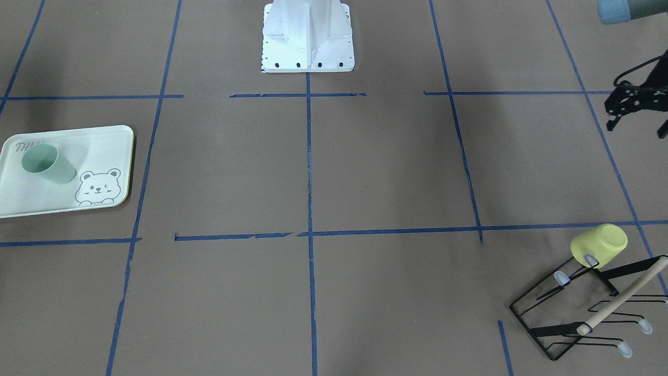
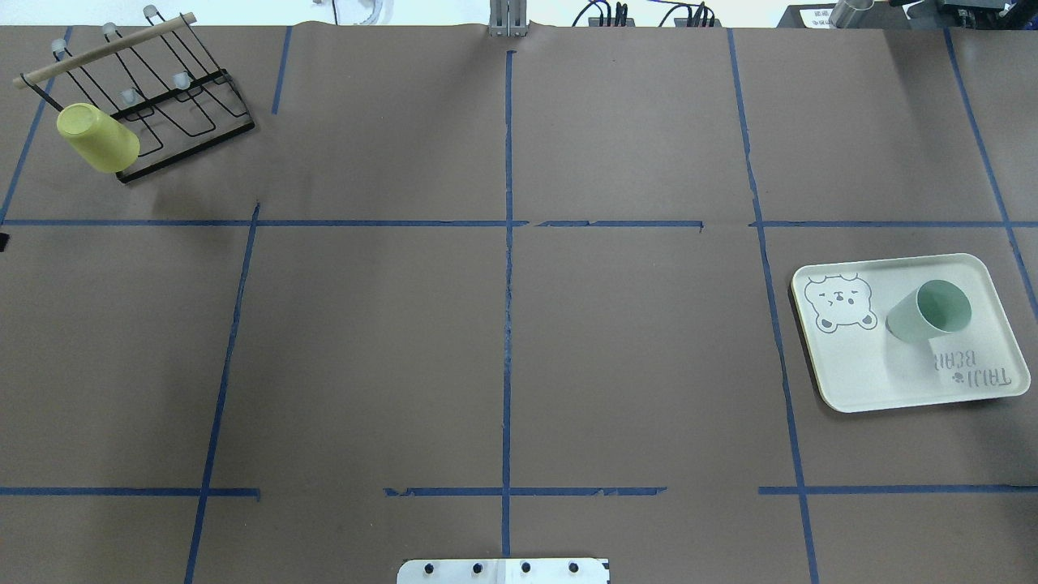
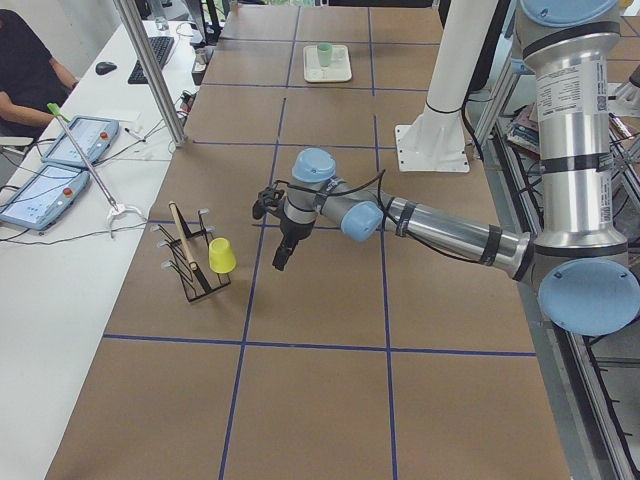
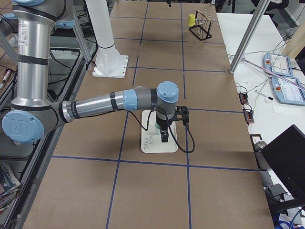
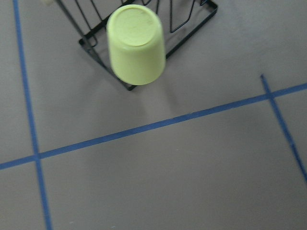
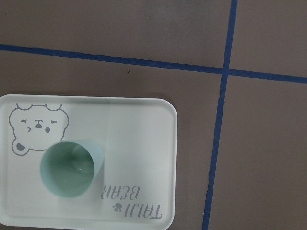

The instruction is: Left arm grabs green cup and hands to right arm on tray

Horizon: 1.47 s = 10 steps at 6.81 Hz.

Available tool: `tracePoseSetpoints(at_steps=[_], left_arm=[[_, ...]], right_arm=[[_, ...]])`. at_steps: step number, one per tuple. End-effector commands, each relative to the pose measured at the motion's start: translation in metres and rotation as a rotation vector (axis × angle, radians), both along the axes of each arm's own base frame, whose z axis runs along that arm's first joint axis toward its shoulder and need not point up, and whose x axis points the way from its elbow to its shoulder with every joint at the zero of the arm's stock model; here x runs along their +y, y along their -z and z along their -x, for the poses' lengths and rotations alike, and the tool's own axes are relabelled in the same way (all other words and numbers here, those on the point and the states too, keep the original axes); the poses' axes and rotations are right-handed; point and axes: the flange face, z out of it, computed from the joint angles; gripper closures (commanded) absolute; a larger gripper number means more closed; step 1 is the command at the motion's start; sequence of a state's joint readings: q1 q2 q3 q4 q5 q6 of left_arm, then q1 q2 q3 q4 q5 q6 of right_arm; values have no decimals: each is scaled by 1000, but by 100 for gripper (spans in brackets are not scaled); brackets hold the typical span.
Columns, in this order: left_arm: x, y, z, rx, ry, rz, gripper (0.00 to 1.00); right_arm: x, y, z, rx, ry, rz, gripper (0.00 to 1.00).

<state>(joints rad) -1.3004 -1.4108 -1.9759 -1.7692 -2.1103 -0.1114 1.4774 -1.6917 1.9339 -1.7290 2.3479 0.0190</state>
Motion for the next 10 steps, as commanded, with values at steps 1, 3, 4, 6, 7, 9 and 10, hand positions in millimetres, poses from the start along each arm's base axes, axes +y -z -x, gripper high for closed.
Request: tracePoseSetpoints(at_steps=[1,3,4,6,7,9,10], left_arm=[[10,-18,59,78,-62,208,0],[16,-23,55,167,-80,319,0],[20,-27,56,165,-76,361,0],[27,-36,64,169,-64,409,0],[27,-43,66,169,-61,418,0],[21,-64,76,180,-38,397,0],[25,-84,90,187,-4,431,0]], right_arm=[[-2,-9,0,-8,-1,17,0],[0,-7,1,-35,2,19,0],[0,-6,1,-37,2,18,0],[0,-7,2,-43,-2,25,0],[1,-10,1,-29,3,22,0],[26,-36,-8,-25,-10,78,0],[38,-50,-16,-25,16,65,0]])
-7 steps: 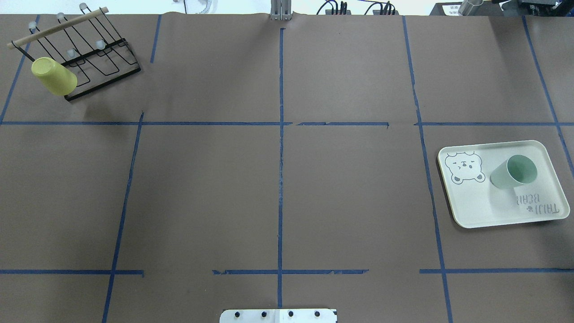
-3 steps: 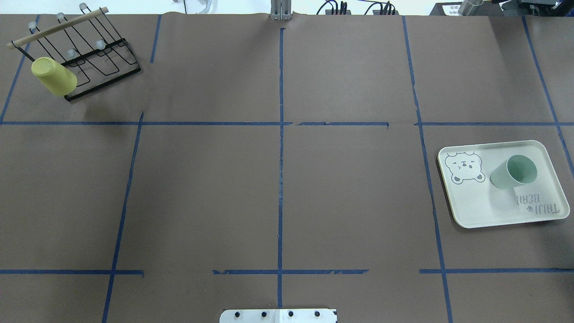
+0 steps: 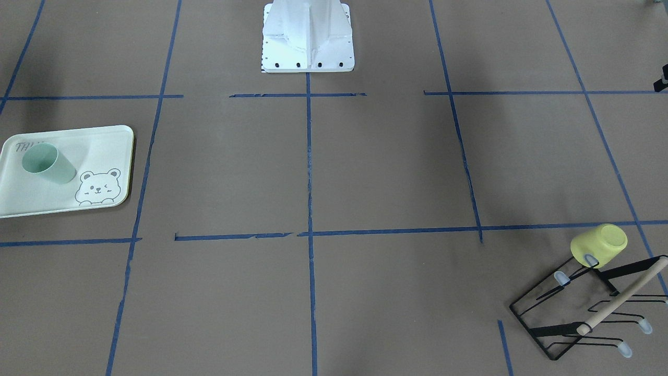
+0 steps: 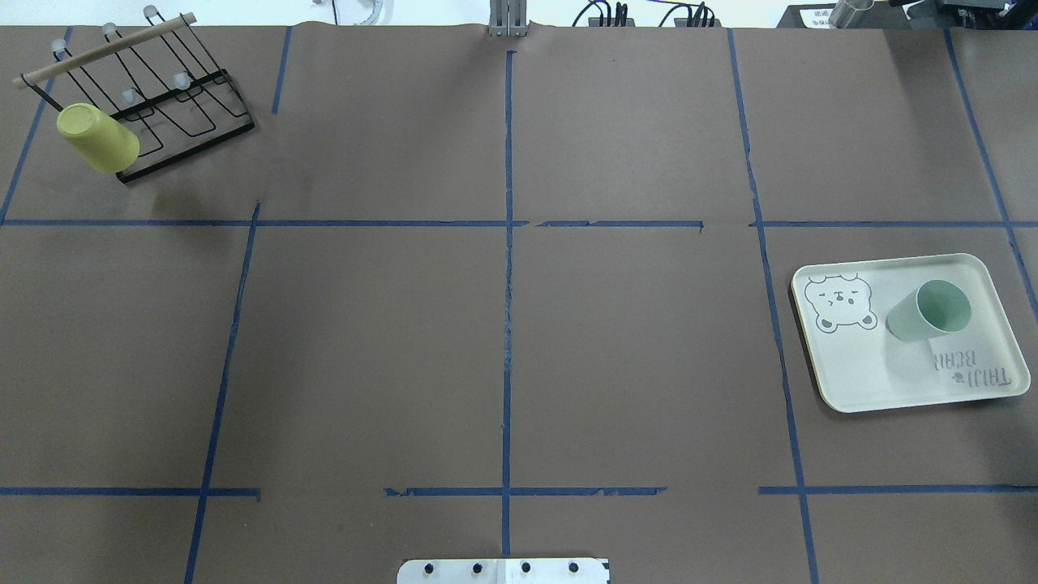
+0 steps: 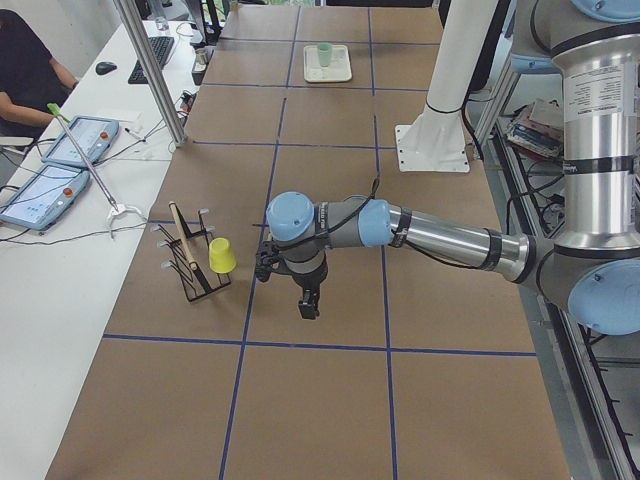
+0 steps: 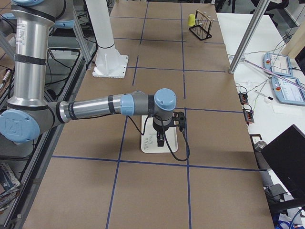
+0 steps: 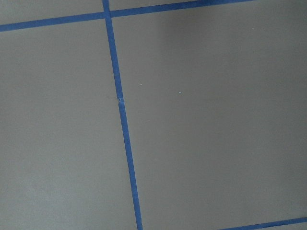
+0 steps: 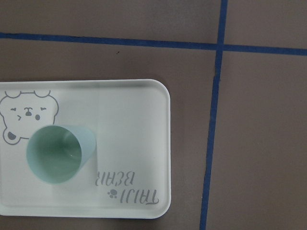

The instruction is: Left arm grabs green cup and hands to right arm on tray

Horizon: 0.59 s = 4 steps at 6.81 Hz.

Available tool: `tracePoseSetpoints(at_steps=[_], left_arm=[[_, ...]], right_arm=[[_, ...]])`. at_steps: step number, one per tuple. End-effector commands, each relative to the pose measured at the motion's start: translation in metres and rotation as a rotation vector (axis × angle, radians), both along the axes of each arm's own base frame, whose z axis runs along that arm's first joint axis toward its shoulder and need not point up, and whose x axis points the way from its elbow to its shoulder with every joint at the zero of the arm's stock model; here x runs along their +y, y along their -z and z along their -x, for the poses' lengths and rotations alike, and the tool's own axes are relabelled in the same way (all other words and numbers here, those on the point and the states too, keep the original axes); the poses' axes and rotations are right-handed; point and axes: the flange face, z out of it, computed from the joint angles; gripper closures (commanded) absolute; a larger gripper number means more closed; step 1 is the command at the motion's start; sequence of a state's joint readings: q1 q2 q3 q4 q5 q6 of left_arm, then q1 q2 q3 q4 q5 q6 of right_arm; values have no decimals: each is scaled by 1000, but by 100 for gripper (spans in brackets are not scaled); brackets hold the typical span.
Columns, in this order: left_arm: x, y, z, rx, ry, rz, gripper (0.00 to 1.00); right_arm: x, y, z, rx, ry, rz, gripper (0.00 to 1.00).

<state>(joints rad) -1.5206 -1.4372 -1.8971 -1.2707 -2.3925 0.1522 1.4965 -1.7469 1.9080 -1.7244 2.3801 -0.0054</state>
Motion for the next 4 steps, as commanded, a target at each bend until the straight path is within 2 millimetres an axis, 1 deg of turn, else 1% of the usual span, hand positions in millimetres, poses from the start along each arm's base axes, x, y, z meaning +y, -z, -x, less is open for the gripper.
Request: tracePoseSetpoints(at_steps=[1,2,3,4], left_arm=[[-1,-25,18,2,44,8,0],[-1,-30,18,13,46,1,0],[-2,-24,17,15,53,-4,0],[-2,-23,18,12,67,10,0]], right_arm=[[16,-15,-10,2,34,-23,0],[15,-12,-11,12,34,-30,0],[16,-6,-13,15,27,-40,0],[13,-5,-15,41,28,-47,0]])
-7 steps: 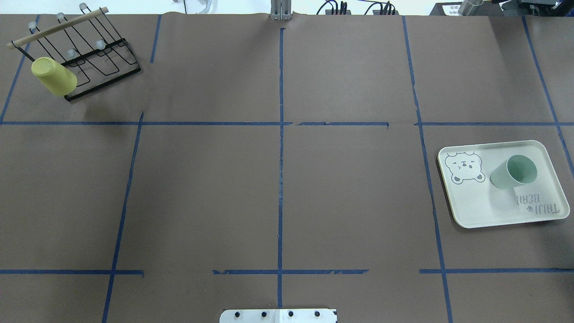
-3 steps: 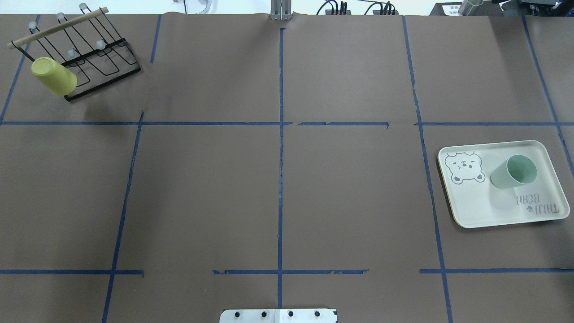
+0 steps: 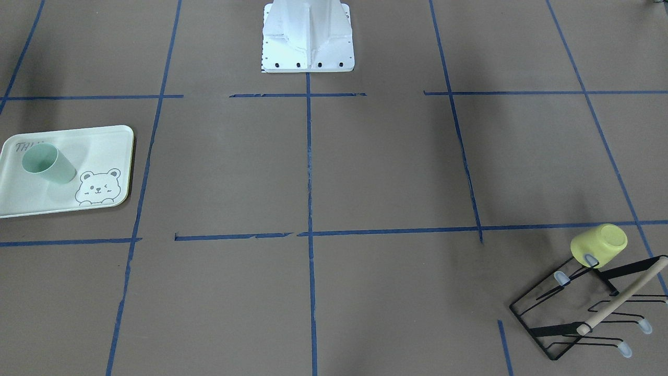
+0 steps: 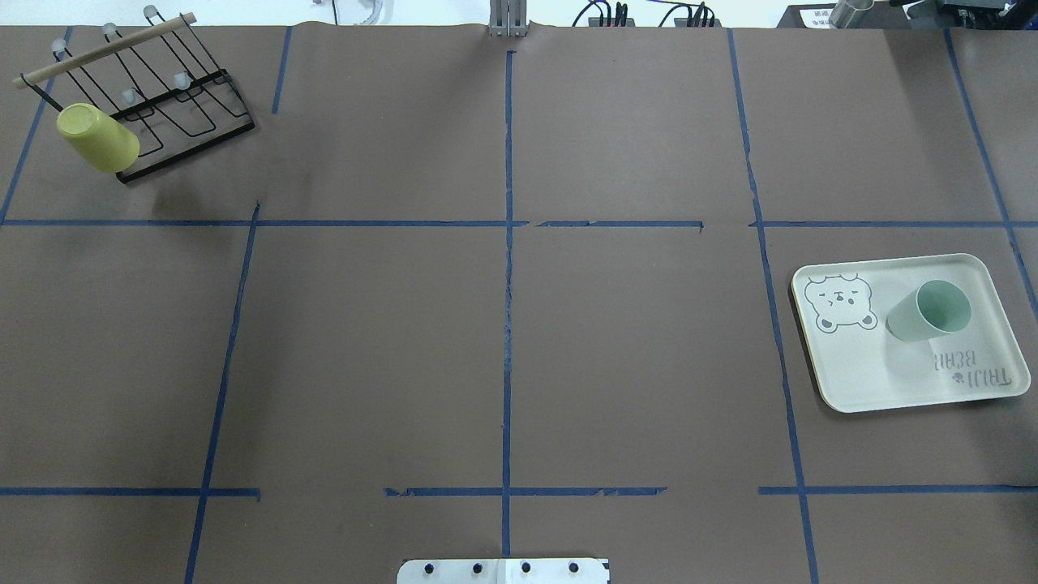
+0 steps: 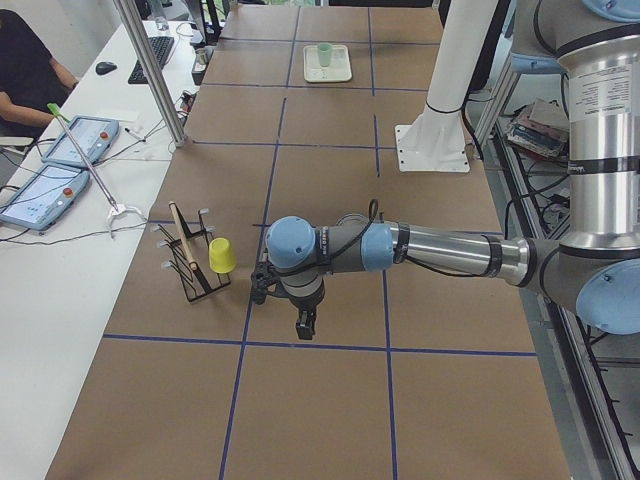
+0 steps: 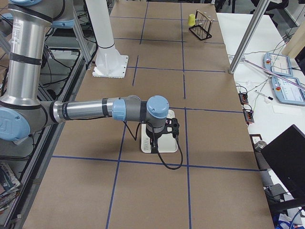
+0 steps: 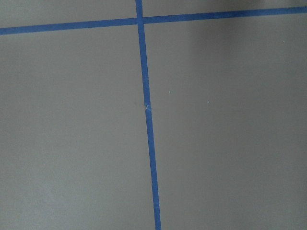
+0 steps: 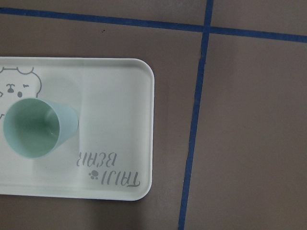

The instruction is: Left arm grabs green cup and hands to right arm on tray

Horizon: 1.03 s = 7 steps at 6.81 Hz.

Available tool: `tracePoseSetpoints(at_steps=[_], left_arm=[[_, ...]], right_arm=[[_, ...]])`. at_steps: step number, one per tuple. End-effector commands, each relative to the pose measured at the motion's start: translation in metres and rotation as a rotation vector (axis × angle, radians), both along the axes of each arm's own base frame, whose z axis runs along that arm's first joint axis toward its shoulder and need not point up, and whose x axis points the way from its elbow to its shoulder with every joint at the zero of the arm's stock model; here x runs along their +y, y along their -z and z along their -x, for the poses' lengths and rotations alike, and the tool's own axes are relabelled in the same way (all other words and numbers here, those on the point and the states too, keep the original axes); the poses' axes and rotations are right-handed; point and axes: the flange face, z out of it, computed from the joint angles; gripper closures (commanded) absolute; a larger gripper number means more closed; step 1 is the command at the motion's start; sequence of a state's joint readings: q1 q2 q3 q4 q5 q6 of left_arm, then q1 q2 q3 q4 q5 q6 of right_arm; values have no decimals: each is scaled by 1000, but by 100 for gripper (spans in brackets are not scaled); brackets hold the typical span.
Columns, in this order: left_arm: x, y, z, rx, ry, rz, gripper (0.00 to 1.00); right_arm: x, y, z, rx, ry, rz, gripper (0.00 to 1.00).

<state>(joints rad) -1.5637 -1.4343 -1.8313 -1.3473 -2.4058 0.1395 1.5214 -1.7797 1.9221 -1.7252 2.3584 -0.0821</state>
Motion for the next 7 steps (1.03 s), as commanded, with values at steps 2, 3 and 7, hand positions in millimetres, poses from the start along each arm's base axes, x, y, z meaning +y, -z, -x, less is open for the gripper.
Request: tracePoseSetpoints(at_steps=[2,3,7], left_arm=[[-16,-18,-2,6,8,3,0],[-23,-11,-3,32,14,-23,0],[-22,-5,-3,26,16,-36,0]], right_arm=[[-2,-8,-2,20,-4,14,0],[-1,1,-2,13,-6,-1,0],[4,-6,-1,5,-8,20,0]])
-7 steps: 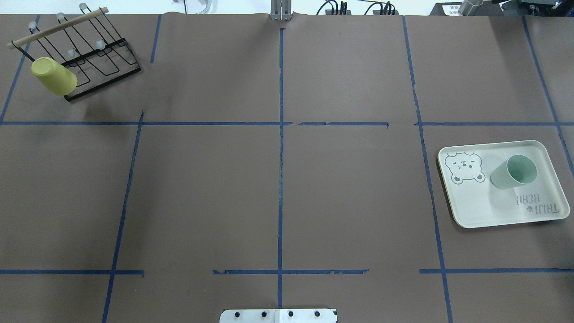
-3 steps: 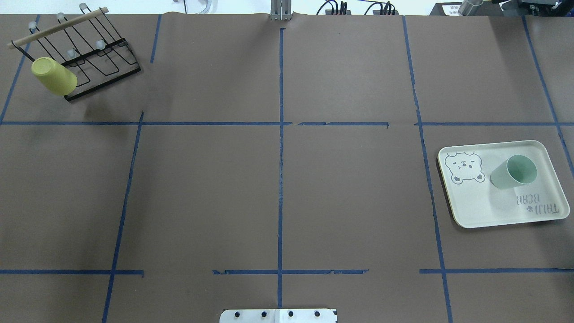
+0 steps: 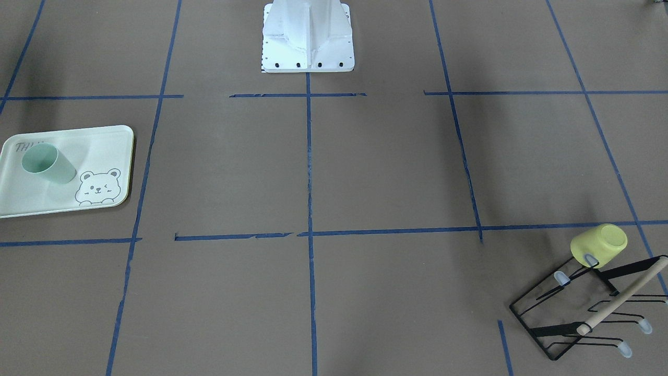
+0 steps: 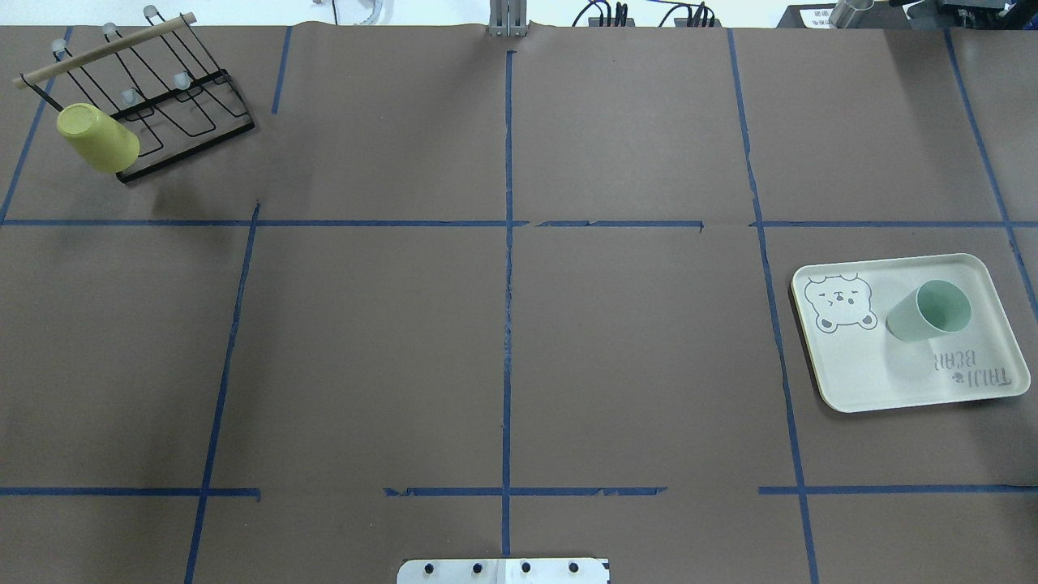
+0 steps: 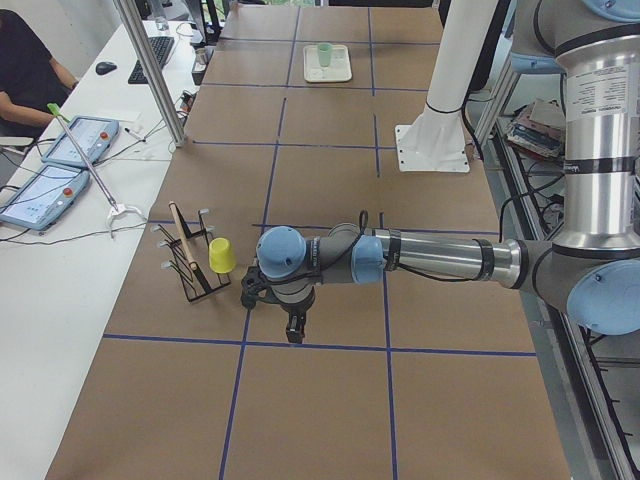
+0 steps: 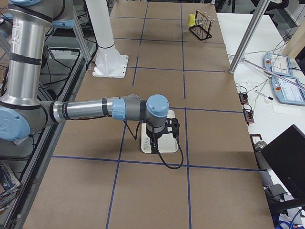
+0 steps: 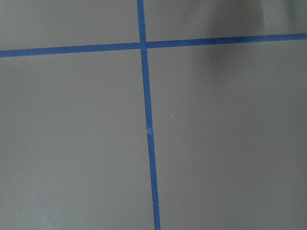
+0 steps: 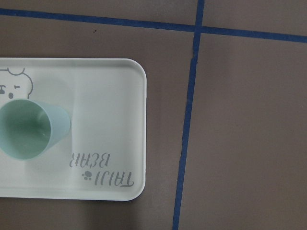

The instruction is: Left arm grabs green cup and hands to right arm on tray

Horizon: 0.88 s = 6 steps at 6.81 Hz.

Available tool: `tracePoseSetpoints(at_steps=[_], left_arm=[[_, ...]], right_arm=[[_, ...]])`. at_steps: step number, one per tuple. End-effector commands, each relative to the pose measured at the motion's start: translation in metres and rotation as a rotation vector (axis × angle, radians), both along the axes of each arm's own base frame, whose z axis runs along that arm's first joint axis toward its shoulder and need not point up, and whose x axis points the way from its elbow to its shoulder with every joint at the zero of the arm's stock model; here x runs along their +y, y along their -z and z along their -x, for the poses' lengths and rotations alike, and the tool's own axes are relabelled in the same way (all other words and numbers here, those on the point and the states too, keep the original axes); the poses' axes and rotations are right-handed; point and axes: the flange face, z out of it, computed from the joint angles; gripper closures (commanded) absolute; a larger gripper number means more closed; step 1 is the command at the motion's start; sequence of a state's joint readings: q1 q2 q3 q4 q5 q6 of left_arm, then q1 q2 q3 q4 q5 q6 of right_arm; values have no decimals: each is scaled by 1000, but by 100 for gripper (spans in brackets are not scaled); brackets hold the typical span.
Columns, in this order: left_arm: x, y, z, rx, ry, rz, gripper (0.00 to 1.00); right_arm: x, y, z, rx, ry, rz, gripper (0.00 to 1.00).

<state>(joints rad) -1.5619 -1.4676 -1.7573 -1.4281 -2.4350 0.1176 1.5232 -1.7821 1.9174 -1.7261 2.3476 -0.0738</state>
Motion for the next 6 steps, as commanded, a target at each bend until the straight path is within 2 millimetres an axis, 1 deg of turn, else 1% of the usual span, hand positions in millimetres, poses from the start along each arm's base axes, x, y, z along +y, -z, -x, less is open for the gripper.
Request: tracePoseSetpoints(at_steps=[1,2,3,4,6], left_arm=[[-4,-3,-1,-2,-3,4,0],[-6,9,-1,-3,-2,-21,0],[-9,12,0,-3,-1,-28,0],[-9,14,0,-3,0,-31,0],[-8,12,0,3,0,-25,0]], right_arm=[[10,-5,1,-20,0,20,0],[12,-6,1,-27,0,23,0],[19,-5,2,-52,-2,29,0],[20,-9,2,-50,-1,35,0],[15,-5,2,-43,2,20,0]])
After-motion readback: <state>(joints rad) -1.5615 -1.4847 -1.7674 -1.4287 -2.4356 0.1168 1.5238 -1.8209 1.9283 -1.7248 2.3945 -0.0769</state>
